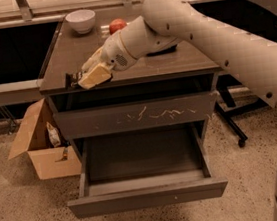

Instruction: Place rxbar chocolate into middle drawer

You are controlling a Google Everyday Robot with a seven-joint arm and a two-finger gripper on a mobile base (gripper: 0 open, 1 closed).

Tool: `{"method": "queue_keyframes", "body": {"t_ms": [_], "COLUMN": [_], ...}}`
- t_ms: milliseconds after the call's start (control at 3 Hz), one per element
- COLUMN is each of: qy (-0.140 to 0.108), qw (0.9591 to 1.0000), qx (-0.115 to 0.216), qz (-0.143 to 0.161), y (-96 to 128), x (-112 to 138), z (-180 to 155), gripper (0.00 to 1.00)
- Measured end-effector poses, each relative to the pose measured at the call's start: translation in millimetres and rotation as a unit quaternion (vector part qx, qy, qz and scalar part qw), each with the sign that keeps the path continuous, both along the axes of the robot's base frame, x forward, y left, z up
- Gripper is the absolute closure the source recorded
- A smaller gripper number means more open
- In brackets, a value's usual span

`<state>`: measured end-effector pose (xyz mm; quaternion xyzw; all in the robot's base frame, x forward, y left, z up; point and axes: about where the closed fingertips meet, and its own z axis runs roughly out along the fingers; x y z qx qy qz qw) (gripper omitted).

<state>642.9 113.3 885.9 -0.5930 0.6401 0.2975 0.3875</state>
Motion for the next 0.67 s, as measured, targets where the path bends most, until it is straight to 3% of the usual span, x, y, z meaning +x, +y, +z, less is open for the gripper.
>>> {"method": "queue_keyframes", "body": {"t_ms": [333,667], "qy": [0.01,0.046], "qw": [0.9996,0.9979], "qx": [-0.025,-0.046], "qz": [0.013,0.009], "y": [0,-10], "x": [-34,-57], "z": [-20,-69], "gripper": [1.0,1.0]}}
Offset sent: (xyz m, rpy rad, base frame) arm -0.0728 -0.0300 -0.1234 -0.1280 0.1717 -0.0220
